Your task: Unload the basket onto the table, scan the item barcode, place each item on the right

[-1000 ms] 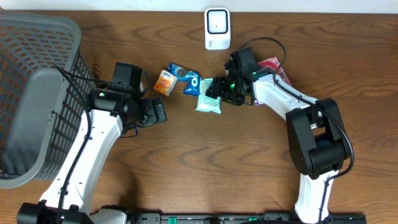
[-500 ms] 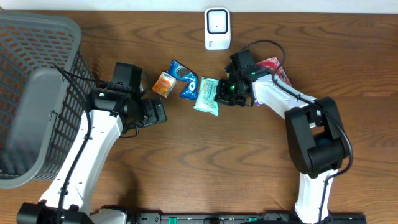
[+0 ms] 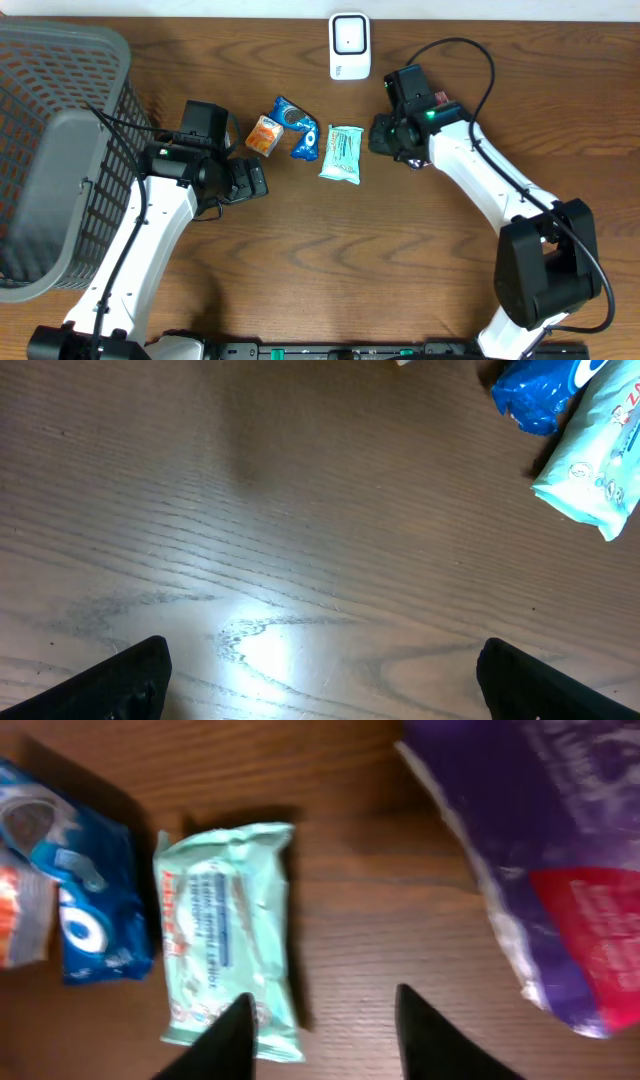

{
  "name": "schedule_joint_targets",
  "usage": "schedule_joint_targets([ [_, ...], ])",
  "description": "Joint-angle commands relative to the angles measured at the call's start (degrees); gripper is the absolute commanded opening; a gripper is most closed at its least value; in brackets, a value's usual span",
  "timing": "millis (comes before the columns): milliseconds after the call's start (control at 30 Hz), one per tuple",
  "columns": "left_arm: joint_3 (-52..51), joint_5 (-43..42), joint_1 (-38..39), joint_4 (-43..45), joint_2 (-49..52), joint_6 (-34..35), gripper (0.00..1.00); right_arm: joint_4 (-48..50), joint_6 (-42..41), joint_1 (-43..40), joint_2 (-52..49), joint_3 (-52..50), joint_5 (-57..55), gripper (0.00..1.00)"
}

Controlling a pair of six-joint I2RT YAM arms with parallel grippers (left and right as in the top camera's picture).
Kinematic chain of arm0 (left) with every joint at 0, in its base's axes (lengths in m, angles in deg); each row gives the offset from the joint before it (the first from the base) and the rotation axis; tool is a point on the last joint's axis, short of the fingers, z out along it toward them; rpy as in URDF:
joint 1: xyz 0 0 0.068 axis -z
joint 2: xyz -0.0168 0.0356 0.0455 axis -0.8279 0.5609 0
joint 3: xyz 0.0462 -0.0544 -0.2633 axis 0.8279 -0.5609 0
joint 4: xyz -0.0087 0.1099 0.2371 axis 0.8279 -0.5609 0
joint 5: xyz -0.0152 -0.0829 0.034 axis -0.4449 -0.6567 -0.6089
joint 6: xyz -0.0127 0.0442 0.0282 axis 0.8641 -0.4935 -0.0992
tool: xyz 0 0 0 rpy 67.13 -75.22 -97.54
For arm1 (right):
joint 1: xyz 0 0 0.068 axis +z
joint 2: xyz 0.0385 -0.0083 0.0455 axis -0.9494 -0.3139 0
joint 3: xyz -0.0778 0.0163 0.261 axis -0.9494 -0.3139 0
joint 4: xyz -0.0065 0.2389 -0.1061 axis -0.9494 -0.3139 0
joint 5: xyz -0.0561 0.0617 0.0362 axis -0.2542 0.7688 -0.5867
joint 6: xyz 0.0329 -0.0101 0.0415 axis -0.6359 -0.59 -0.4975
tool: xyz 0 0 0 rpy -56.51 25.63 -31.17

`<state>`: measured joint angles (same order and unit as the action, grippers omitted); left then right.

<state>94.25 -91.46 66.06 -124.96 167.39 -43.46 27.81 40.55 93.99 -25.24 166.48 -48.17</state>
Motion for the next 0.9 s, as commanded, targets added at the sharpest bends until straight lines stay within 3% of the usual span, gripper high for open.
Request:
schedule_joint_targets([
  [0, -0.5, 0.3, -0.1, -0.2, 0.1, -0.3, 0.98, 2.0, 0.7, 5.0, 0.0, 0.2, -1.9, 0.56],
  [233, -0.5, 0.3, -0.1, -0.2, 0.1, -0.3, 0.98, 5.9, -2.8, 14.0, -3.7, 0.2, -17.3, 0.57],
  [567, -0.5, 0.3, -0.1, -0.2, 0.1, -0.3, 0.98, 11.4, 1.1, 17.2, -14.6, 0.2, -20.5, 0.59],
  [633, -0.5, 0.3, -0.1, -0.2, 0.1, -0.3, 0.98, 10.7, 1.1, 17.0, -14.9, 0.3, -20.6, 0.51],
  [800, -0.5, 0.3, -0.1, -0.2, 0.1, -0.3, 0.98, 7.9, 1.4, 15.6, -14.9, 0.3, -21.6, 0.14],
  [867, -0.5, 0.3, -0.1, -0.2, 0.1, -0.3, 0.98, 7.1, 1.3, 14.8, -14.9, 0.3, -18.8, 0.04],
])
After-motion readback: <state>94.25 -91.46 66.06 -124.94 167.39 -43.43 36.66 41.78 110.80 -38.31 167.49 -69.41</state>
